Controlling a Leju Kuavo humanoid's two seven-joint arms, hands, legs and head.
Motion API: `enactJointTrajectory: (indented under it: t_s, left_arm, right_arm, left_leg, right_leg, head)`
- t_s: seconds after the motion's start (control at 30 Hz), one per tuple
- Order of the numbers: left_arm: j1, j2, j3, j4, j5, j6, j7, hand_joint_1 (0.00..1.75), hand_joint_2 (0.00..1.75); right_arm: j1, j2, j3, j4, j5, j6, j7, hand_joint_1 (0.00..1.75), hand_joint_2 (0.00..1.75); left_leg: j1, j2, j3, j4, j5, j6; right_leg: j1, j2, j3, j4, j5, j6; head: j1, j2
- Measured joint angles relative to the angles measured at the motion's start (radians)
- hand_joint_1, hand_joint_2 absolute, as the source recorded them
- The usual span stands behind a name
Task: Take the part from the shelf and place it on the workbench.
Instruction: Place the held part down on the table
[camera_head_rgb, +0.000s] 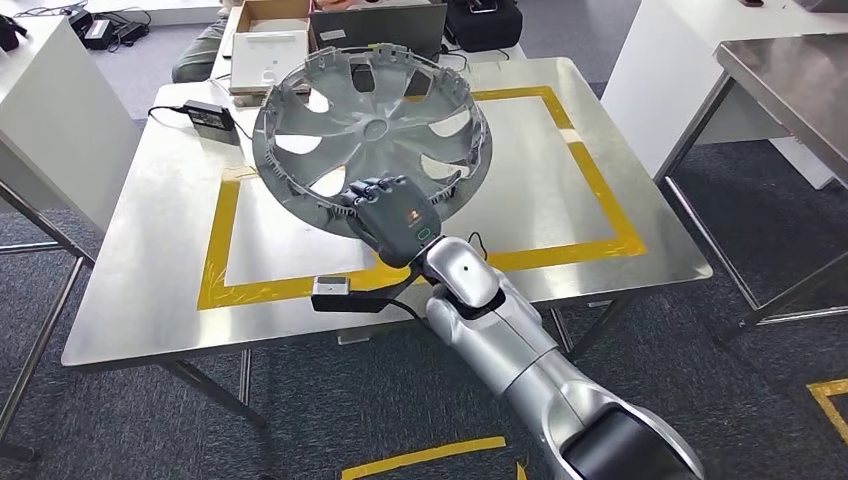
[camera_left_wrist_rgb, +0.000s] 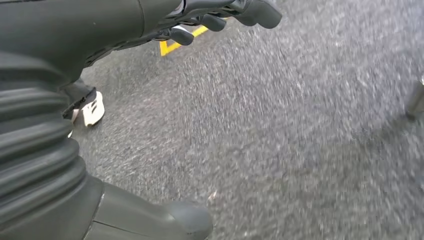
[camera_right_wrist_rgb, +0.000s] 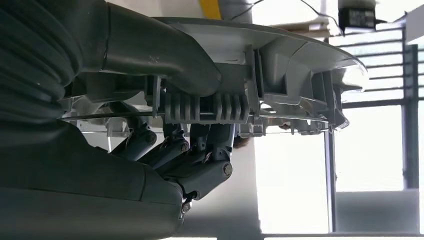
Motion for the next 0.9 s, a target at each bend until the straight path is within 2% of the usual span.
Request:
enactJointTrajectory:
  t_s: [0.13, 0.33, 0.73, 0.87, 0.9]
  left_arm:
    - [-0.005, -0.006, -0.005, 0.009, -0.001, -0.036, -0.013, 0.00, 1.75]
    - [-0.007, -0.010, -0.011, 0.014, -0.004, -0.047, -0.013, 0.00, 1.75]
    - [-0.007, -0.010, -0.020, 0.021, -0.017, -0.048, -0.014, 0.00, 1.75]
    - [-0.006, -0.010, -0.021, 0.022, -0.015, -0.047, -0.018, 0.00, 1.75]
    - [-0.006, -0.010, -0.021, 0.022, -0.014, -0.047, -0.019, 0.00, 1.75]
  right_arm:
    - [-0.064, 0.031, 0.048, 0.194, 0.054, 0.011, 0.053, 1.75, 1.75]
    - [-0.074, 0.033, 0.087, 0.366, 0.086, 0.067, 0.130, 1.75, 1.75]
    - [-0.084, -0.014, 0.070, 0.463, 0.010, 0.134, 0.180, 1.75, 1.75]
    - [-0.081, -0.042, 0.044, 0.476, -0.009, 0.142, 0.192, 0.00, 0.00]
    - [-0.081, -0.048, 0.038, 0.478, -0.013, 0.142, 0.195, 0.00, 0.00]
  left_leg:
    - [0.003, -0.002, 0.002, -0.001, 0.002, -0.002]
    - [0.003, -0.001, 0.002, -0.001, 0.002, -0.002]
    - [0.003, -0.001, 0.003, -0.001, 0.001, -0.002]
    - [0.003, 0.000, 0.003, -0.001, 0.001, -0.002]
    - [0.003, 0.000, 0.003, -0.001, 0.001, -0.002]
  right_leg:
    - [0.003, -0.003, 0.003, 0.000, 0.000, -0.001]
    - [0.003, -0.001, 0.002, 0.000, 0.000, -0.001]
    - [0.003, -0.001, 0.003, 0.000, 0.000, -0.001]
    - [0.003, -0.001, 0.003, 0.000, 0.001, -0.001]
    - [0.003, 0.000, 0.003, 0.000, 0.001, -0.001]
  head:
    - [0.000, 0.000]
    - [0.000, 0.000]
    - [0.000, 0.000]
    - [0.000, 0.000]
    - [0.000, 0.000]
